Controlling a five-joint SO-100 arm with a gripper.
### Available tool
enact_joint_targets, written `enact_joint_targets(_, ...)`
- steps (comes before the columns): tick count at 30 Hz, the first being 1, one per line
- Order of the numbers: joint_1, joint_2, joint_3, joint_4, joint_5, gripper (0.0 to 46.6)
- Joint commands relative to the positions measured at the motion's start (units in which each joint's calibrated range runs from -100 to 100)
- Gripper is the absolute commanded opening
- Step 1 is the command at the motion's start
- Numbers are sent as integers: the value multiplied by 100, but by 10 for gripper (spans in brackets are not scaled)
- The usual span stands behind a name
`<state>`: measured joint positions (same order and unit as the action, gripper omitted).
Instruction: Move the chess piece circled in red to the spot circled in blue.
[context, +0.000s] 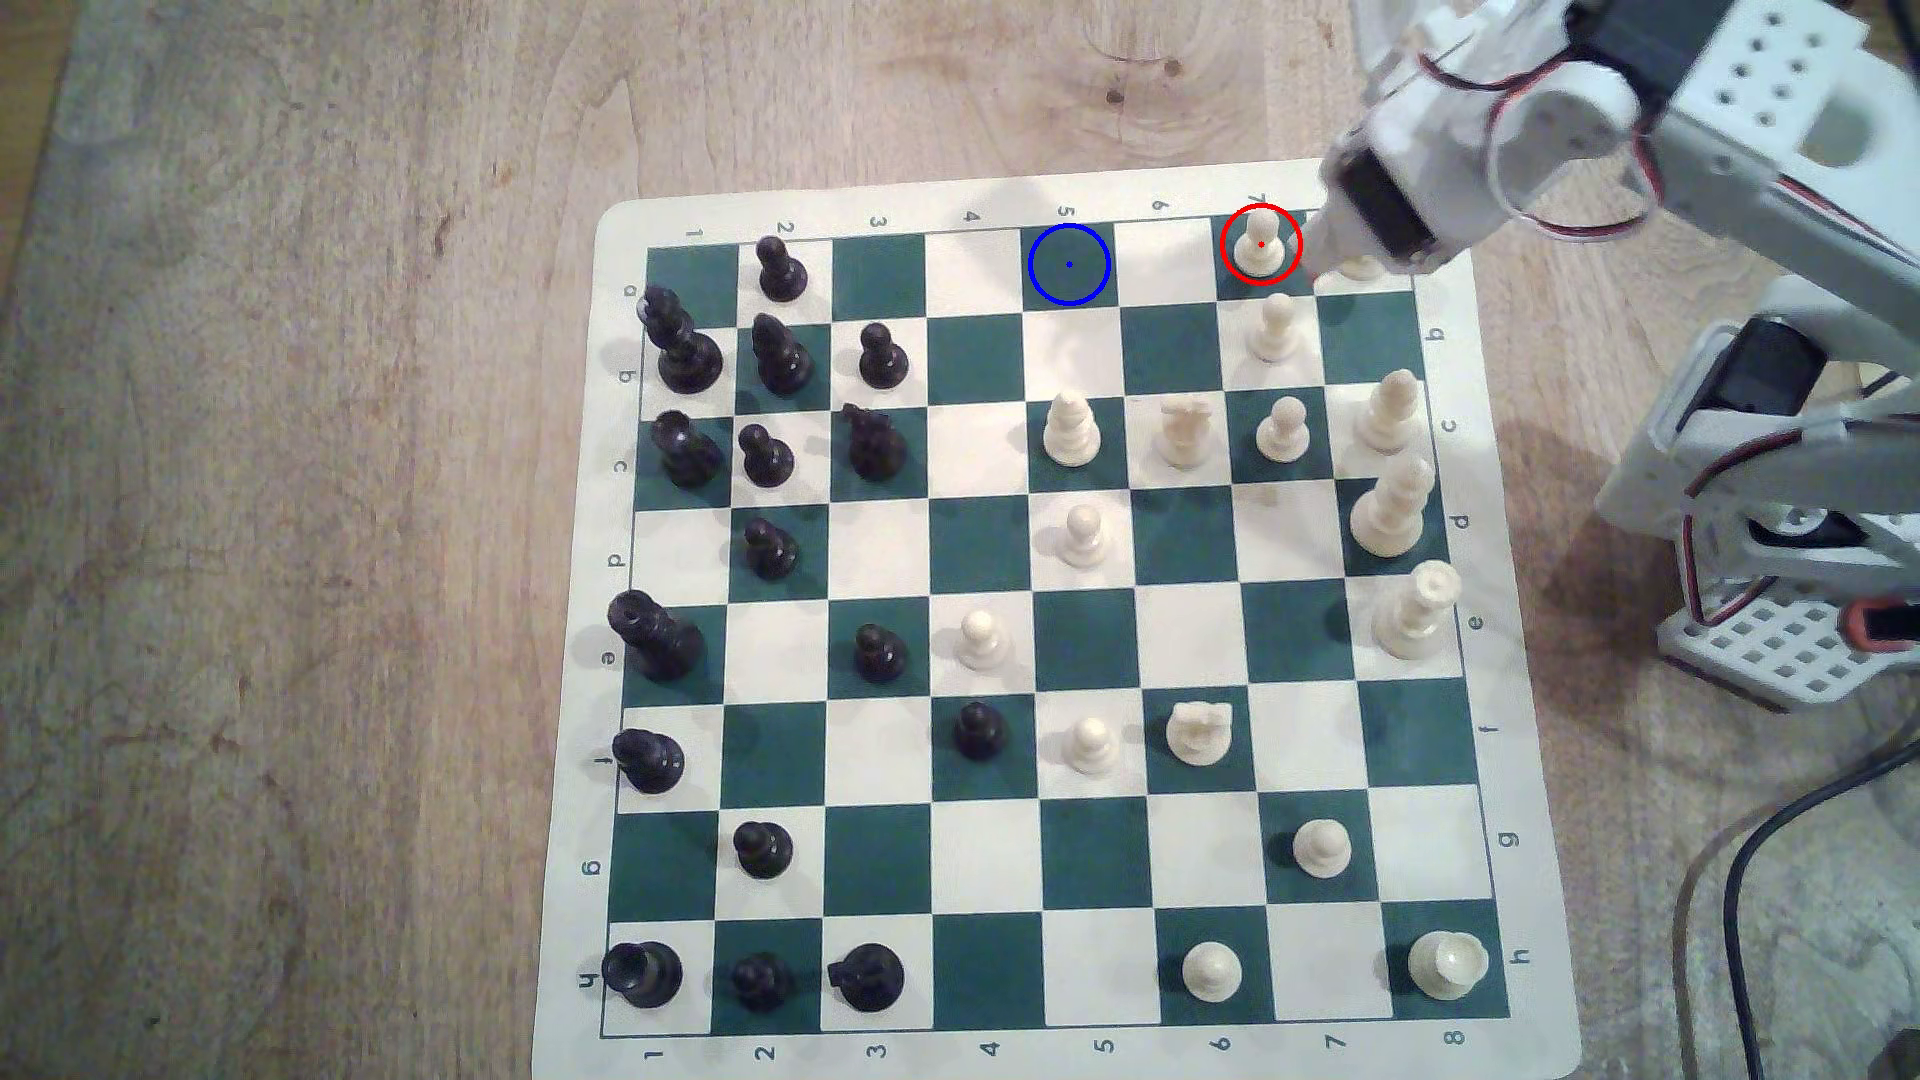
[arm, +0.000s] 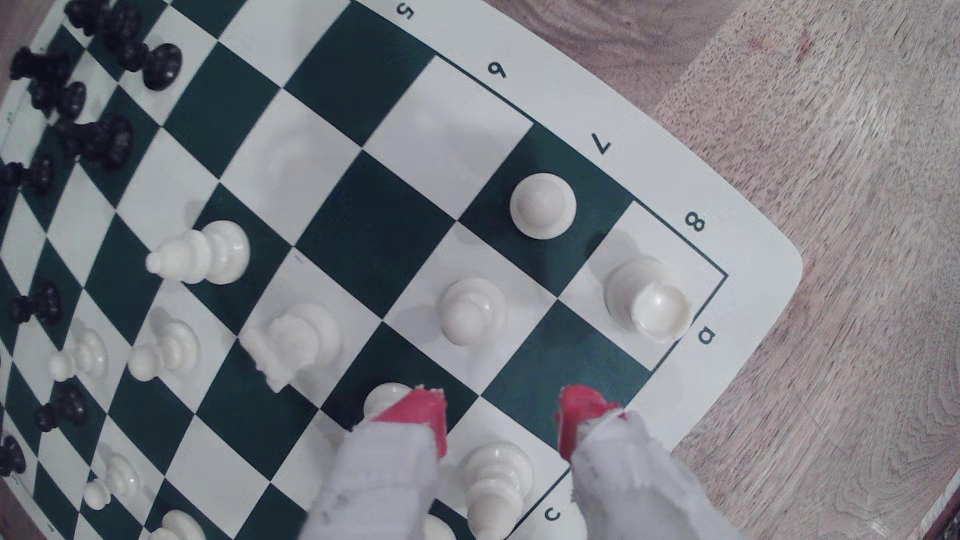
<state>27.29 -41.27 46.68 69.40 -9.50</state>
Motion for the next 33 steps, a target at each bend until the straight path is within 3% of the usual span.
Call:
enact_joint_targets(1,-34,366,-461,-298,63,113)
enact_joint_targets(33,177,2183,-561,-1592,303,113)
